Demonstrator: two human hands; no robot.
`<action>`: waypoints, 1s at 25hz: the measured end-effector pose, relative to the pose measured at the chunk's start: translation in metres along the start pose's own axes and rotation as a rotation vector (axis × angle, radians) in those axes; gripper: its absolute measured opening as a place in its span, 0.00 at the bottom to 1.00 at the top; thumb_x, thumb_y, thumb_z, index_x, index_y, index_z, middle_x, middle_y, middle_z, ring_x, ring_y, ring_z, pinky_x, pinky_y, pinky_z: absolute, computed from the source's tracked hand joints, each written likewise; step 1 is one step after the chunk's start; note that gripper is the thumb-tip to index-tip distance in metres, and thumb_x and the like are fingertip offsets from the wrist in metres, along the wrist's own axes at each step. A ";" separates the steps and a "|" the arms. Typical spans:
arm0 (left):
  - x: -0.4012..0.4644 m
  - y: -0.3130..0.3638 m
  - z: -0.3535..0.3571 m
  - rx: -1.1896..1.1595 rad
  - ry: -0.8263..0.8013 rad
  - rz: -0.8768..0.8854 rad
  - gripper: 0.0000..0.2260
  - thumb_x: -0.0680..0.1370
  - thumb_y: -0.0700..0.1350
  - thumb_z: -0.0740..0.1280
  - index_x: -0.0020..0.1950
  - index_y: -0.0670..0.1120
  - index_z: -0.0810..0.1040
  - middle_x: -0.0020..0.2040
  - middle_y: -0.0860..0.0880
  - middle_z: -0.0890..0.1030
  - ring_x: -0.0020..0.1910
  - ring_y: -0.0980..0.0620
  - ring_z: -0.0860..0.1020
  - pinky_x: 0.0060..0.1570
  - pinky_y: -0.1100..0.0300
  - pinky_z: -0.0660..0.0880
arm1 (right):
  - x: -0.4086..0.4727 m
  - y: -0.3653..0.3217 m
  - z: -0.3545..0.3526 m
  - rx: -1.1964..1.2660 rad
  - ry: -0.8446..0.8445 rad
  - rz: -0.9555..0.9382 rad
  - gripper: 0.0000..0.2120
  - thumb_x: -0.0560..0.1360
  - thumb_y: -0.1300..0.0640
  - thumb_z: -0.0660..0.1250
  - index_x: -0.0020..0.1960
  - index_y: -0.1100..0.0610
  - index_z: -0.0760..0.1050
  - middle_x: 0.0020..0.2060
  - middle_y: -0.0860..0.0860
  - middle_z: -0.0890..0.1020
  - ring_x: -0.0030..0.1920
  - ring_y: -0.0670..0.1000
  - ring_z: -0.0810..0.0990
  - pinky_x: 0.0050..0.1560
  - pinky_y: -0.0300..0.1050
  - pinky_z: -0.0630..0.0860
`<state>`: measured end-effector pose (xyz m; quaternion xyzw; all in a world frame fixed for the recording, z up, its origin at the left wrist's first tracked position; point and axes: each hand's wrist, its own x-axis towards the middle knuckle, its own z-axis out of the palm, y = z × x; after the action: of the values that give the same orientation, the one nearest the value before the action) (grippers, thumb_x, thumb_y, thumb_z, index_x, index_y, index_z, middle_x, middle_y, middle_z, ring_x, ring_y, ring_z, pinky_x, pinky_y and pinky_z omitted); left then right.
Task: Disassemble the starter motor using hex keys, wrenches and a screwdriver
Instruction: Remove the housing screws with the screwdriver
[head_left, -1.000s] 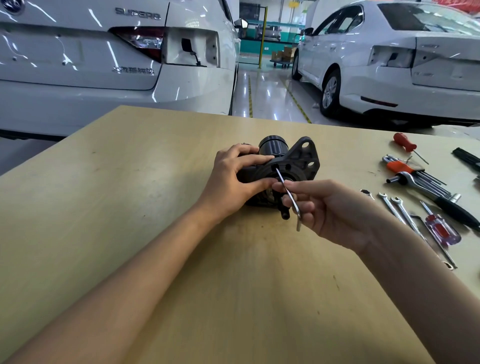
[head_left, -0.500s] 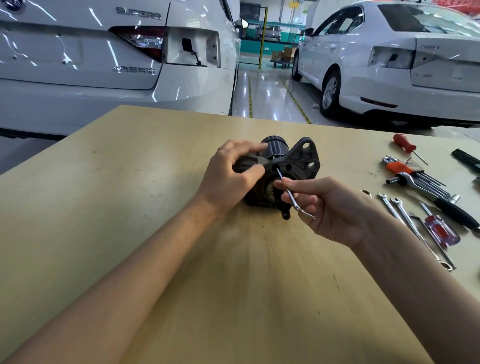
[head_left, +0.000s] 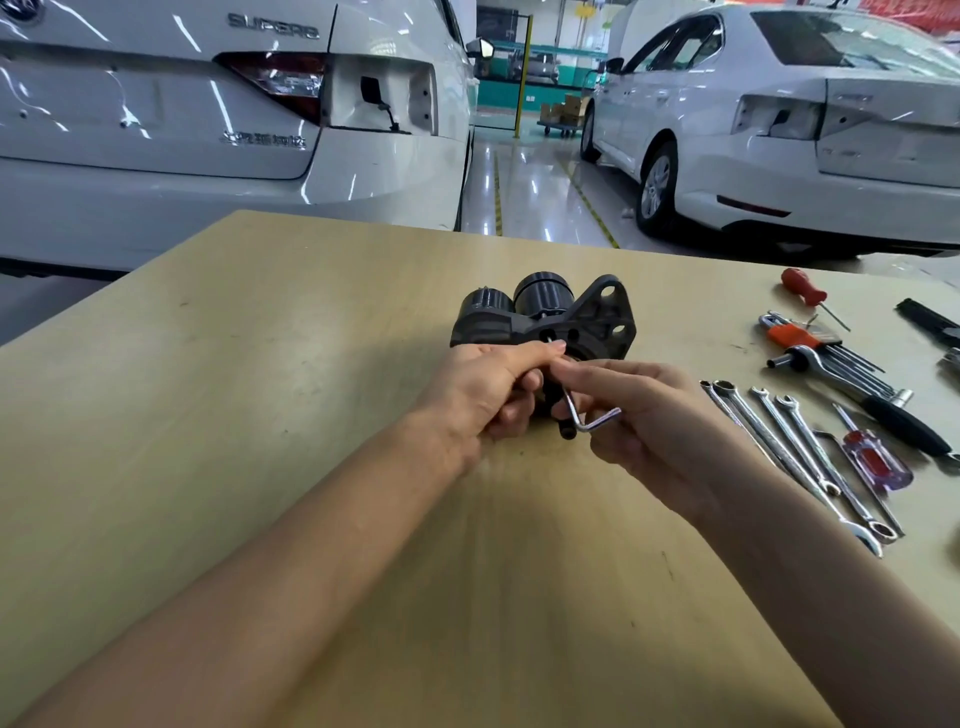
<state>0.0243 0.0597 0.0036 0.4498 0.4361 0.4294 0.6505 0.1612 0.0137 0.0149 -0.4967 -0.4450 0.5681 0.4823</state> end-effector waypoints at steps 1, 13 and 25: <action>0.000 -0.002 0.002 -0.066 -0.029 -0.020 0.14 0.77 0.43 0.68 0.34 0.38 0.75 0.19 0.53 0.67 0.15 0.58 0.61 0.17 0.69 0.55 | -0.005 0.001 0.001 -0.006 -0.002 -0.035 0.13 0.65 0.52 0.75 0.41 0.62 0.80 0.30 0.54 0.78 0.22 0.46 0.61 0.22 0.36 0.57; 0.005 -0.006 0.001 -0.265 -0.116 -0.017 0.11 0.79 0.44 0.65 0.39 0.41 0.80 0.21 0.54 0.68 0.15 0.60 0.61 0.14 0.68 0.56 | -0.028 0.035 0.019 -0.579 0.366 -0.935 0.07 0.76 0.56 0.66 0.47 0.59 0.80 0.37 0.44 0.83 0.37 0.41 0.82 0.41 0.38 0.79; 0.021 0.006 -0.037 0.797 0.010 0.564 0.22 0.66 0.46 0.65 0.60 0.57 0.78 0.67 0.50 0.70 0.69 0.53 0.64 0.71 0.50 0.62 | -0.020 0.040 0.001 -1.016 0.185 -1.062 0.06 0.71 0.56 0.72 0.44 0.57 0.85 0.38 0.49 0.78 0.36 0.49 0.75 0.37 0.38 0.71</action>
<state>-0.0067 0.0885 -0.0023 0.7625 0.4305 0.3907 0.2839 0.1563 -0.0114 -0.0219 -0.4223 -0.7911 -0.0619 0.4382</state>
